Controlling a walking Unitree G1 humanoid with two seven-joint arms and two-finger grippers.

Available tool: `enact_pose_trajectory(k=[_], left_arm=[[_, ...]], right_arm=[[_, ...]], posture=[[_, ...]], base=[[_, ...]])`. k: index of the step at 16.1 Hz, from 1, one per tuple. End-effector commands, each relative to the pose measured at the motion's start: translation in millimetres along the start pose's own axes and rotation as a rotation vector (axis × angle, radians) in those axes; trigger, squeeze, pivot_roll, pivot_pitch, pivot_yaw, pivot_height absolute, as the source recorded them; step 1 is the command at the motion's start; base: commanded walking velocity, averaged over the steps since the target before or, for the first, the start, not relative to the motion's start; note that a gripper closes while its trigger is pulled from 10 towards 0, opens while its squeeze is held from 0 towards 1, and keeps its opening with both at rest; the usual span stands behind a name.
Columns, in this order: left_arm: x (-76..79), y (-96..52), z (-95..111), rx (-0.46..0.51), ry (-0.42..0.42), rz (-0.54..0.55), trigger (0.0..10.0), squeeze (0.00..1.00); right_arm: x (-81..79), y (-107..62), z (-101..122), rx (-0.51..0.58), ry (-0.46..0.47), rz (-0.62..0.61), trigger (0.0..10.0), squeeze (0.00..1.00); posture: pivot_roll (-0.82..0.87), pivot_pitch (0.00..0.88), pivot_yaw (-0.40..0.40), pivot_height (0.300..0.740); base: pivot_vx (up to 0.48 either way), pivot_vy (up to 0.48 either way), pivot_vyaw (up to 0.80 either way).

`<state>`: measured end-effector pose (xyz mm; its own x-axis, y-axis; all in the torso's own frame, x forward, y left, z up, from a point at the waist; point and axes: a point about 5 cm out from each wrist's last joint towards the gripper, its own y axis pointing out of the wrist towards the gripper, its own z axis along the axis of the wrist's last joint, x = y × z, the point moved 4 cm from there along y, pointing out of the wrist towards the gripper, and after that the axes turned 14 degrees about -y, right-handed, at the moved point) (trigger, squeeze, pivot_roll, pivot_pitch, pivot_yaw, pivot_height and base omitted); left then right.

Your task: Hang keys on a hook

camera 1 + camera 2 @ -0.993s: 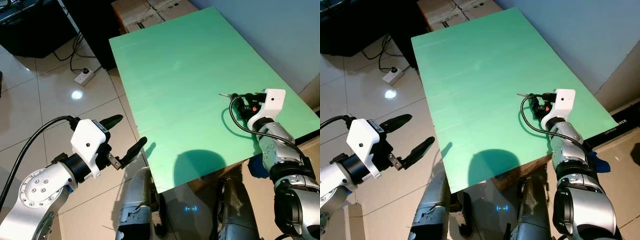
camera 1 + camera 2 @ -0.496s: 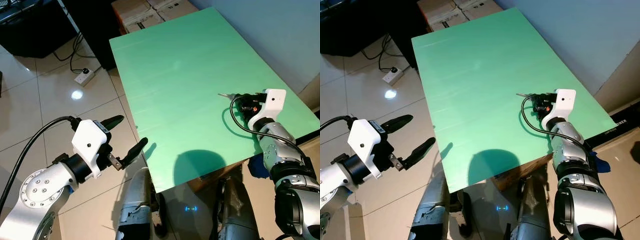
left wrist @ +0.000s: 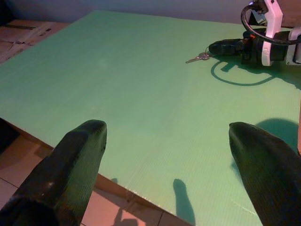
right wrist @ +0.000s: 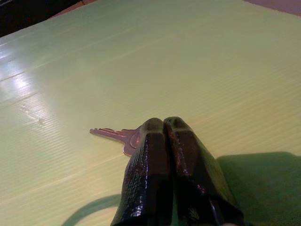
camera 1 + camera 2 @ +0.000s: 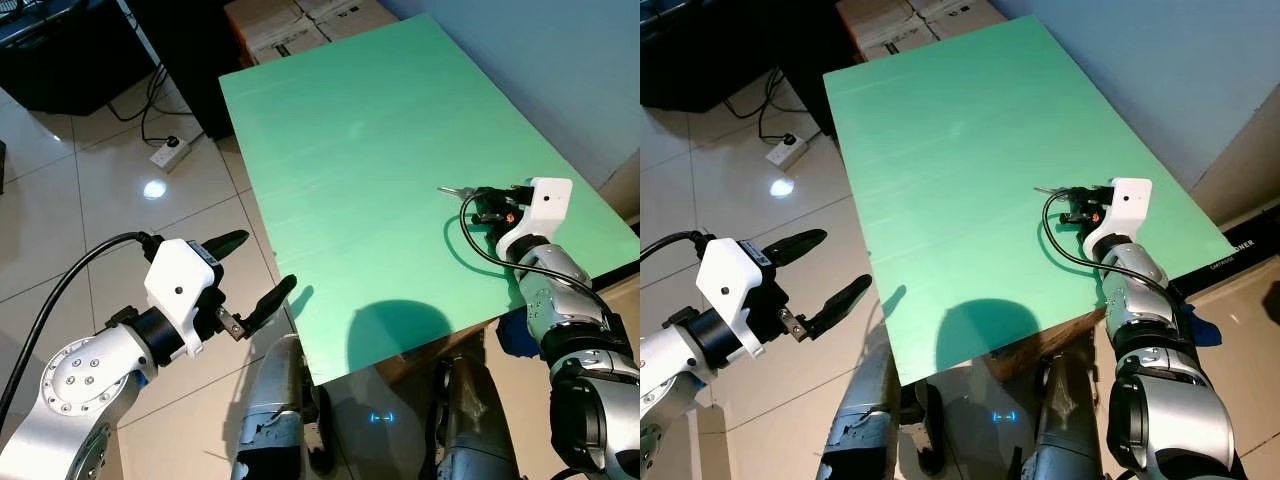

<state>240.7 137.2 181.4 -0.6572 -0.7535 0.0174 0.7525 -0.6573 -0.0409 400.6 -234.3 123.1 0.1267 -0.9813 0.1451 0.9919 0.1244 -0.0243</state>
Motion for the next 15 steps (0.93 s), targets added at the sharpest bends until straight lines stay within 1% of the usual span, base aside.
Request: enact_pose_trajectory(k=[1, 6, 8, 9, 10, 12, 13, 14, 15], left_arm=[[0.5, -1.1, -4, -0.023, -0.012, -0.011, 10.0, 0.0], [1.6, 2.9, -6, -0.015, -0.017, -0.009, 10.0, 0.0], [-0.7, 8.4, -11, -0.004, -0.021, 0.019, 10.0, 0.0], [-1.1, 10.3, -12, -0.004, -0.019, 0.028, 10.0, 0.0], [-6.0, 15.0, -15, 0.004, -0.014, 0.061, 10.0, 0.0], [-17.8, 22.2, -14, 0.034, -0.013, 0.12, 10.0, 0.0], [-22.0, 24.9, -13, 0.043, -0.011, 0.142, 10.0, 0.0], [-25.1, 28.5, -13, 0.055, -0.007, 0.158, 10.0, 0.0], [-36.4, 35.4, -11, 0.093, 0.007, 0.227, 10.0, 0.0]], right_arm=[[-1.4, -2.2, -7, -0.024, 0.019, 0.005, 0.0, 0.0], [0.4, -2.2, -4, -0.008, 0.008, 0.0, 0.0, 0.0], [3.5, -1.7, 8, 0.043, -0.008, -0.019, 0.0, 0.0], [4.7, -2.1, 9, 0.052, -0.007, -0.024, 0.0, 0.0], [5.3, -2.5, 16, 0.082, -0.014, -0.029, 0.0, 0.0], [3.0, -3.6, 32, 0.144, -0.019, -0.032, 0.0, 0.0], [1.7, -4.5, 38, 0.166, -0.017, -0.032, 0.0, 0.0], [0.6, -5.8, 43, 0.184, -0.016, -0.03, 0.0, 0.0], [-5.0, -8.8, 54, 0.221, -0.014, -0.024, 0.0, 0.0]], posture=[[0.22, 0.251, 0.194, 0.612], [0.2, 0.243, 0.183, 0.612], [0.16, 0.213, 0.156, 0.612], [0.15, 0.204, 0.149, 0.612], [0.13, 0.186, 0.138, 0.612], [0.09, 0.139, 0.105, 0.612], [0.09, 0.133, 0.1, 0.612], [0.06, 0.108, 0.08, 0.612], [0.04, 0.075, 0.062, 0.612]], base=[[0.0, 0.0, 0.0], [0.0, 0.0, 0.0], [0.0, 0.0, 0.0], [0.0, 0.0, 0.0], [0.0, 0.0, 0.0], [0.0, 0.0, 0.0], [0.0, 0.0, 0.0], [0.0, 0.0, 0.0], [0.0, 0.0, 0.0]])
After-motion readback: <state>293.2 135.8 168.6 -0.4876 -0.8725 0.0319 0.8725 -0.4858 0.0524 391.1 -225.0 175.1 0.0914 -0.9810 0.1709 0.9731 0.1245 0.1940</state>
